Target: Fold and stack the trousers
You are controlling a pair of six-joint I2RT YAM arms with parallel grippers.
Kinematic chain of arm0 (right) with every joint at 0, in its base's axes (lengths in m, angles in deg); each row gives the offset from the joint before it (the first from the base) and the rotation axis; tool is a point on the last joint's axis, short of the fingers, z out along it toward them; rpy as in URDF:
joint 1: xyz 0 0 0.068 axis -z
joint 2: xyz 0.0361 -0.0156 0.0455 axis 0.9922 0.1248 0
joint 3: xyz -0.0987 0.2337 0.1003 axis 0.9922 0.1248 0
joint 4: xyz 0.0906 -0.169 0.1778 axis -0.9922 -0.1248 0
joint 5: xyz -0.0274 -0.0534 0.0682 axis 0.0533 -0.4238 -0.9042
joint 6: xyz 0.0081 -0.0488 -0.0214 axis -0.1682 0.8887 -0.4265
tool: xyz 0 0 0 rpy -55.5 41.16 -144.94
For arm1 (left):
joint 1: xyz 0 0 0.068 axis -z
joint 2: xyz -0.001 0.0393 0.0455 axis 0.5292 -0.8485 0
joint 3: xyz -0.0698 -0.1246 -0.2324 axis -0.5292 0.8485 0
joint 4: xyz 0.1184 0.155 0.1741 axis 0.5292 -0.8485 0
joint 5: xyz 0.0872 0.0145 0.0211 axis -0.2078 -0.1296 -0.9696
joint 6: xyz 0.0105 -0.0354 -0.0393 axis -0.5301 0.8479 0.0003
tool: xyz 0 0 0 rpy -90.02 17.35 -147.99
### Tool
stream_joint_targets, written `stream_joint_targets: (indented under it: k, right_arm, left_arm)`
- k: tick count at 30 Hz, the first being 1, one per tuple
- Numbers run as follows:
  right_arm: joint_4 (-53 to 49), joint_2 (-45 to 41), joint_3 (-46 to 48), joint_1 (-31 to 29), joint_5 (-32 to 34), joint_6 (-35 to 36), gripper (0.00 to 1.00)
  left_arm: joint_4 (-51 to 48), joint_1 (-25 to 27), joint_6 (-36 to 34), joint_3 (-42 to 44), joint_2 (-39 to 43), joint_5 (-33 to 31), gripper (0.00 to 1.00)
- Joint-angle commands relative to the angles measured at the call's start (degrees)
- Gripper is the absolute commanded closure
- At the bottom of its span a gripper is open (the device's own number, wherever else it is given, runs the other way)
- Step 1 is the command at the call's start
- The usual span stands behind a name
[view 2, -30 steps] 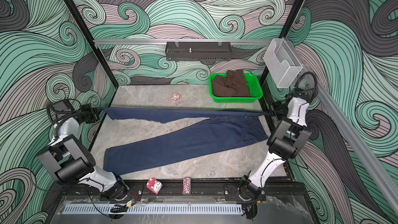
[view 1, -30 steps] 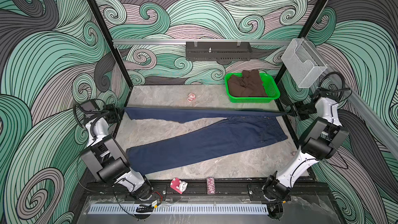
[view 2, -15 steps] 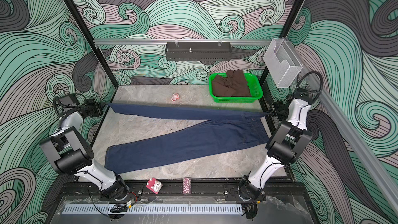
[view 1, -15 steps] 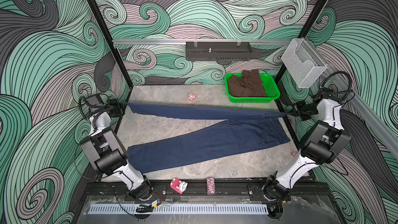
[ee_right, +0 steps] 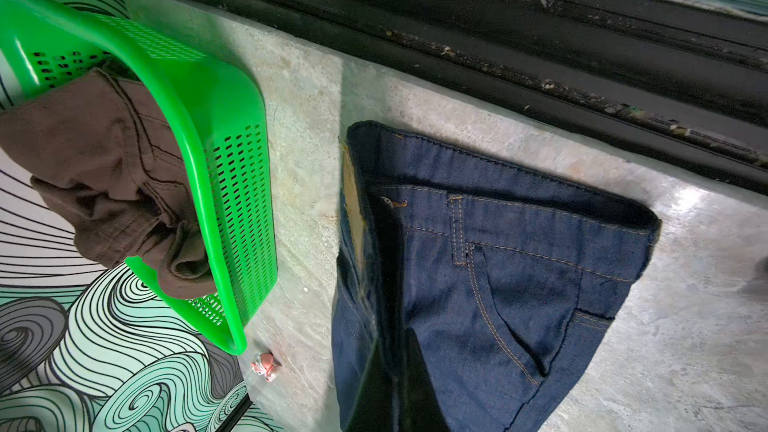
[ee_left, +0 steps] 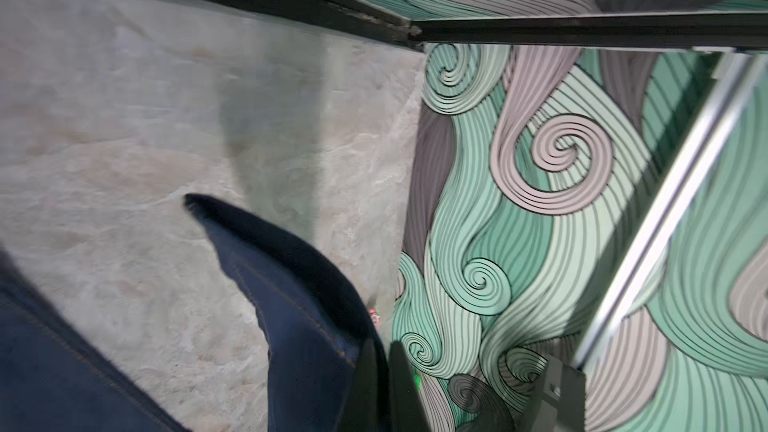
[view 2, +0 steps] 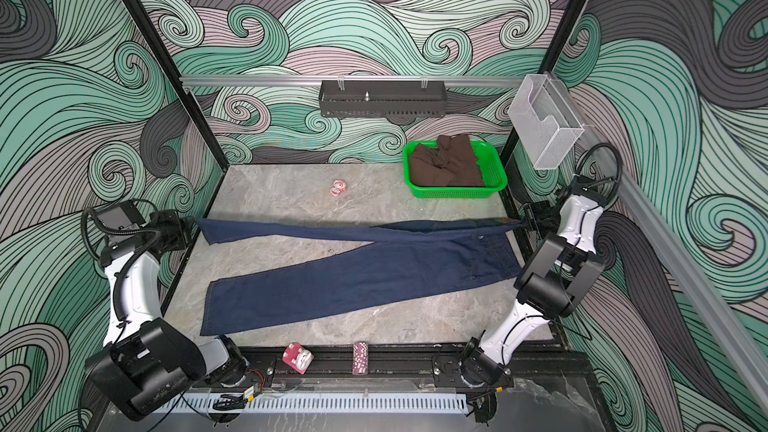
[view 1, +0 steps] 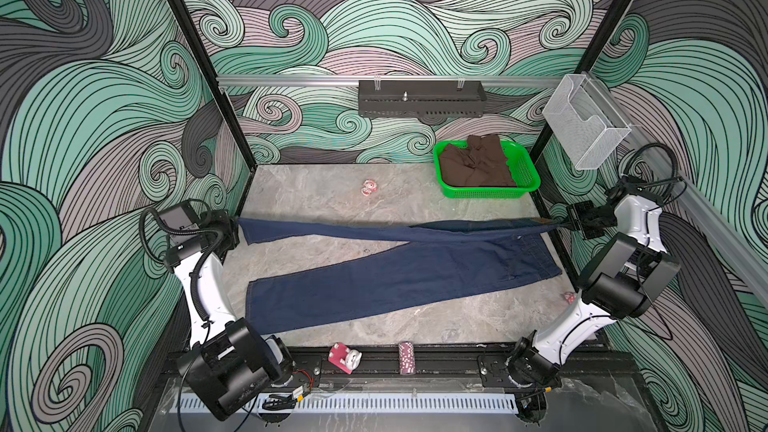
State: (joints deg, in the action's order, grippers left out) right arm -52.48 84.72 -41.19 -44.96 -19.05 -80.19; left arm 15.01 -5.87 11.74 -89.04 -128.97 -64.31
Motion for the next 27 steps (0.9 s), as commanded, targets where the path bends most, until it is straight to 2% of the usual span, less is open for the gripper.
stream_joint_targets:
  k: [1,5,11,18,23,27]
  right_arm:
    - [-1.86,-1.27,-0.15,2.86,5.24,-0.19,1.00]
    - [-3.41,-1.84,0.81,3.69,7.70,0.46,1.00]
    - [-4.50,-1.83,2.17,4.41,9.75,0.69,1.00]
    - [-5.13,-2.32,0.79,4.40,5.07,-2.60,1.00]
    - [-5.45,-5.66,-0.12,4.48,3.46,-6.96,1.00]
    - [-6.34,-7.73,2.27,5.14,4.66,-6.87,1.00]
  left_arm:
    - [-8.26,-0.58,-2.29,1.92,2.47,-6.26,1.00]
    - [-14.32,-0.58,-4.16,3.67,4.37,-10.88,1.00]
    - [-18.42,-0.58,-4.82,5.66,7.07,-14.87,1.00]
    - [-16.26,-0.58,-2.08,5.37,9.27,-13.15,1.00]
    - [-15.76,-0.89,-0.84,2.46,13.93,-18.56,1.00]
    - [-18.68,-3.34,-1.66,1.92,16.39,-19.29,1.00]
